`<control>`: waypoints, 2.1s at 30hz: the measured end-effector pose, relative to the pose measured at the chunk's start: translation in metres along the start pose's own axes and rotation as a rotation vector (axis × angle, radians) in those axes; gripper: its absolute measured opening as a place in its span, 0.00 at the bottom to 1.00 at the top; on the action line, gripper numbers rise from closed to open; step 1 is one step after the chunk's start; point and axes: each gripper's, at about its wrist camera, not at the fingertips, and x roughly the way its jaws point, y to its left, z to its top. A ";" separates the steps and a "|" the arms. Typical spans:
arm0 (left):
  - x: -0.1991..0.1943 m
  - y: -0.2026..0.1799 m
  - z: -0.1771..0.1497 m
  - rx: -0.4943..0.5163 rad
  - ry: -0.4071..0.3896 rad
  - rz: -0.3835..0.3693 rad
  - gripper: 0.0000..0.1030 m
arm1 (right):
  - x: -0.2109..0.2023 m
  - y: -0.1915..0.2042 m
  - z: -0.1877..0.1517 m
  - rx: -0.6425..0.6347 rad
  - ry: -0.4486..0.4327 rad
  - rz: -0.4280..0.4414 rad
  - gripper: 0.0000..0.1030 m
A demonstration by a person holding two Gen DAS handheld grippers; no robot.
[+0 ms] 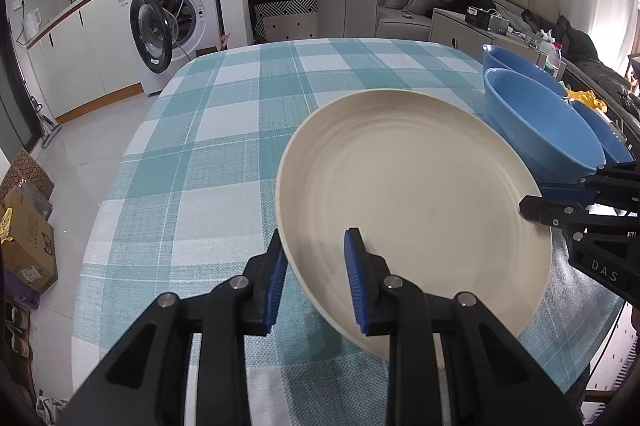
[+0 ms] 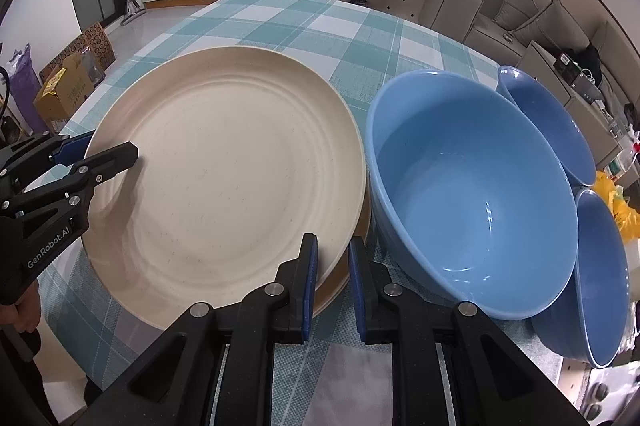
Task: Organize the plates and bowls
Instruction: 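Lower the cream plate onto the stacked cream plates and open both tools, then pull both tools back up from the plate stack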
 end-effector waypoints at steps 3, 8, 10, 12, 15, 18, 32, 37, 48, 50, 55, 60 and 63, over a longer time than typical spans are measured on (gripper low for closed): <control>0.002 -0.003 0.000 0.007 0.004 0.009 0.25 | 0.000 0.000 -0.001 -0.007 0.005 -0.011 0.15; 0.002 -0.003 -0.001 0.008 0.001 0.010 0.26 | -0.001 0.001 -0.003 -0.009 0.003 -0.018 0.15; 0.002 -0.004 -0.001 0.011 0.001 0.015 0.26 | -0.002 0.002 -0.004 -0.013 0.004 -0.021 0.15; 0.002 -0.005 -0.001 0.015 -0.002 0.019 0.27 | -0.003 0.002 -0.005 -0.012 0.003 -0.019 0.15; 0.003 -0.005 0.000 0.011 0.001 0.018 0.27 | -0.003 0.002 -0.006 -0.011 0.004 -0.018 0.16; 0.003 -0.006 0.000 0.004 0.000 0.020 0.27 | -0.005 0.002 -0.007 -0.010 0.002 -0.016 0.16; 0.009 -0.010 -0.003 0.004 -0.010 0.038 0.27 | -0.008 0.015 -0.011 -0.052 -0.015 0.033 0.17; 0.013 -0.010 -0.004 0.013 -0.003 0.037 0.29 | -0.003 0.017 -0.014 -0.055 -0.008 0.046 0.17; 0.012 -0.013 -0.004 0.026 0.014 0.039 0.52 | -0.003 0.017 -0.015 -0.056 -0.008 0.075 0.24; 0.011 -0.010 -0.002 0.020 0.022 0.042 0.52 | -0.004 0.017 -0.015 -0.053 -0.014 0.092 0.31; -0.003 0.007 0.005 -0.047 -0.002 0.023 0.55 | -0.015 0.018 -0.014 -0.059 -0.066 0.124 0.49; -0.019 0.016 0.011 -0.088 -0.033 0.003 0.57 | -0.028 0.015 -0.010 -0.050 -0.121 0.130 0.71; -0.029 0.018 0.013 -0.110 -0.061 -0.003 0.88 | -0.038 0.010 -0.008 -0.030 -0.156 0.132 0.77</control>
